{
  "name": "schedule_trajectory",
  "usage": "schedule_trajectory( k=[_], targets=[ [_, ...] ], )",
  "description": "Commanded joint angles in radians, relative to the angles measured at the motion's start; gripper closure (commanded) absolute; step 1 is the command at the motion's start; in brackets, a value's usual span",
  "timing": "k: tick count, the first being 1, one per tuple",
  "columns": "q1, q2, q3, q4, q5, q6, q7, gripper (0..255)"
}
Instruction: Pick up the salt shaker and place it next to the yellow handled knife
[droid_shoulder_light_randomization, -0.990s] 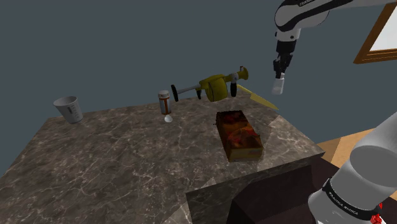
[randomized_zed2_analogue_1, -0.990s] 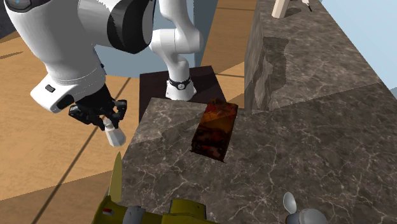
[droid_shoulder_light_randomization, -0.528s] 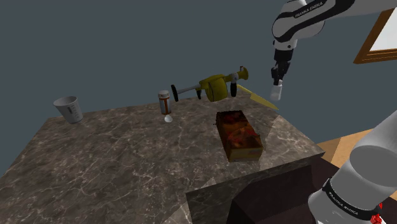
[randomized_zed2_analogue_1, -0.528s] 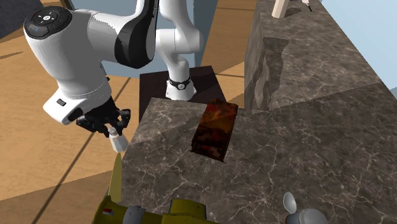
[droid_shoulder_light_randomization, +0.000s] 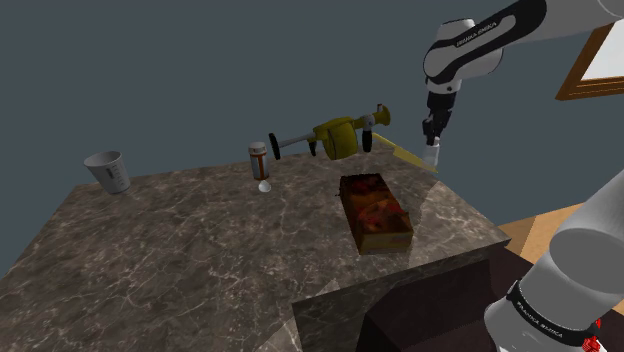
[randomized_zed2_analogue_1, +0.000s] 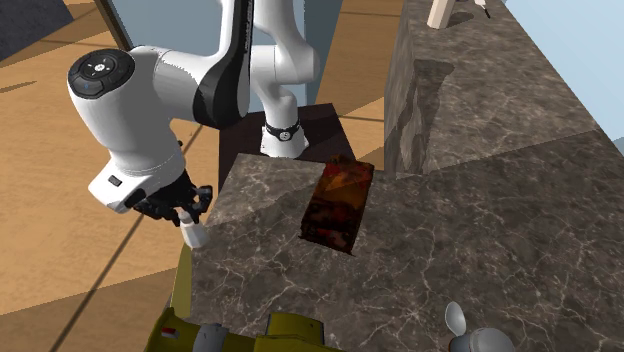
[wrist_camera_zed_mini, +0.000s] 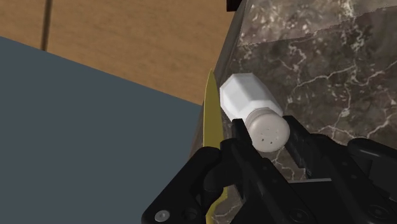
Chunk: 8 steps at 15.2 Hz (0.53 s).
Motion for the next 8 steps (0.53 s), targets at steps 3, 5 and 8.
schedule_trajectory(
  k=[3, 5, 8],
  targets=[
    [-0.001, 0.028, -0.003, -0.030, 0.004, 0.058, -0.001, 255],
    [-0.002, 0.036, -0.004, -0.039, 0.005, 0.075, -0.001, 255],
    [-0.002, 0.037, -0.004, -0.039, 0.005, 0.075, -0.001, 255]
  ],
)
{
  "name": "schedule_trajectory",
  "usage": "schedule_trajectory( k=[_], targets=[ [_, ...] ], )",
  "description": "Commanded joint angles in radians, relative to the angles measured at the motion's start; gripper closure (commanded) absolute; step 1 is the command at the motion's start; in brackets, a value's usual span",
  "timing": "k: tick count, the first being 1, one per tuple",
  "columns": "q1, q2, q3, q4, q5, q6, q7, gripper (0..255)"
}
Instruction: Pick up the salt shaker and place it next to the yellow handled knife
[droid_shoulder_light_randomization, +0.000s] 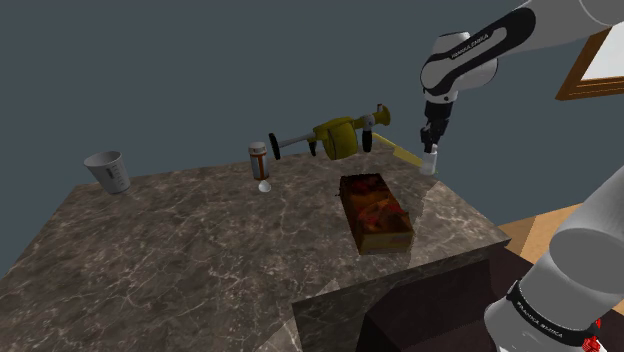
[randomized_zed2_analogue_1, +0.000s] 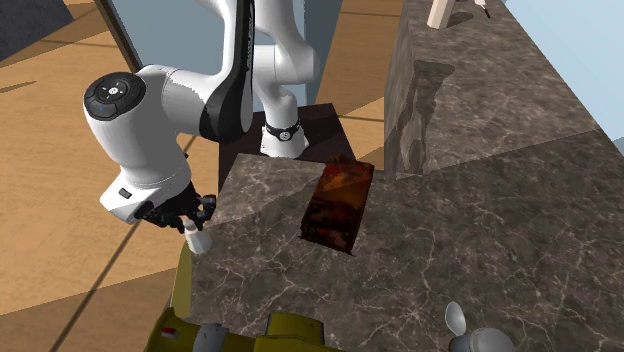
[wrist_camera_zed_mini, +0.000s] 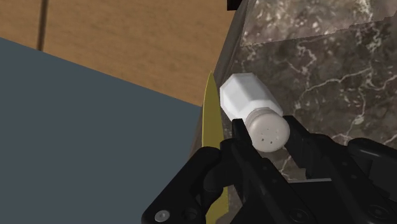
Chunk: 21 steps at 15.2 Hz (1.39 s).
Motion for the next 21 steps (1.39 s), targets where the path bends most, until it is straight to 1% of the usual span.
schedule_trajectory(
  k=[1, 4, 5, 10, 14, 21],
  targets=[
    [0.000, 0.000, 0.000, -0.001, 0.000, 0.001, 0.000, 255],
    [0.000, 0.000, 0.000, -0.001, 0.000, 0.001, 0.000, 255],
    [0.000, 0.000, 0.000, -0.001, 0.000, 0.001, 0.000, 0],
    [0.000, 0.000, 0.000, -0.001, 0.000, 0.001, 0.000, 0],
    [0.007, -0.051, 0.011, 0.078, -0.004, -0.128, 0.006, 0],
    [0.007, -0.051, 0.011, 0.078, -0.004, -0.128, 0.006, 0]
  ],
)
